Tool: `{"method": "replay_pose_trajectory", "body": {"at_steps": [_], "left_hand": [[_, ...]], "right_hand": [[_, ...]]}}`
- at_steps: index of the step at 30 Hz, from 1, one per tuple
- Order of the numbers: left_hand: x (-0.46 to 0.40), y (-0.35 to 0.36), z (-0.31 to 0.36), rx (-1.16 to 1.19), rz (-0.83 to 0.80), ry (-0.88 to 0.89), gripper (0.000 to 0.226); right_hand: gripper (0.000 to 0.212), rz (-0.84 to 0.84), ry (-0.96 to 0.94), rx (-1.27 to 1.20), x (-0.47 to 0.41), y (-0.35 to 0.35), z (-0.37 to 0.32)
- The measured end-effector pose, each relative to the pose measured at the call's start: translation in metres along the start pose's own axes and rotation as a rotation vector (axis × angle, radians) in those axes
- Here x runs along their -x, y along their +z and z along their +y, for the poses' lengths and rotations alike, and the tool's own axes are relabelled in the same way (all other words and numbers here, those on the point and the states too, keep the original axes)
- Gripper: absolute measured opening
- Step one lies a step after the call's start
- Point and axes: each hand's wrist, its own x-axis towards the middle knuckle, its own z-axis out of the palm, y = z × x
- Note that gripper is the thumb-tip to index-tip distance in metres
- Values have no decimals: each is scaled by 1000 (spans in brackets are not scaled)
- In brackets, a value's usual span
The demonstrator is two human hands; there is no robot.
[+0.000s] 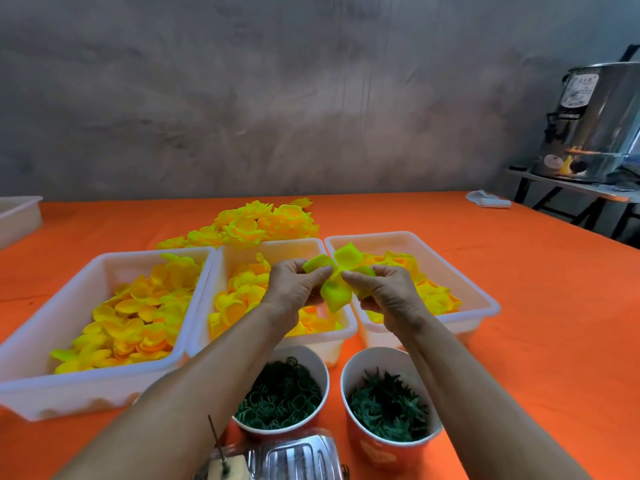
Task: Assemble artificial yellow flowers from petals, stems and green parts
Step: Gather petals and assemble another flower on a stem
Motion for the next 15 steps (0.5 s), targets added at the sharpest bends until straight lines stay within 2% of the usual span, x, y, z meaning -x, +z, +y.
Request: {"method": "replay_pose_trajectory", "body": {"at_steps": [4, 9, 15], "left_hand": [[7, -6, 2, -28, -97, -78, 8], [11, -8, 3, -22, -70, -109, 13], [12, -3, 2, -85, -26, -138, 21]], "right_hand": [[17, 9, 56, -56, 5, -4, 2], [5, -100, 164, -201, 13, -11, 1], [23, 61, 93, -66, 15, -12, 7]]}}
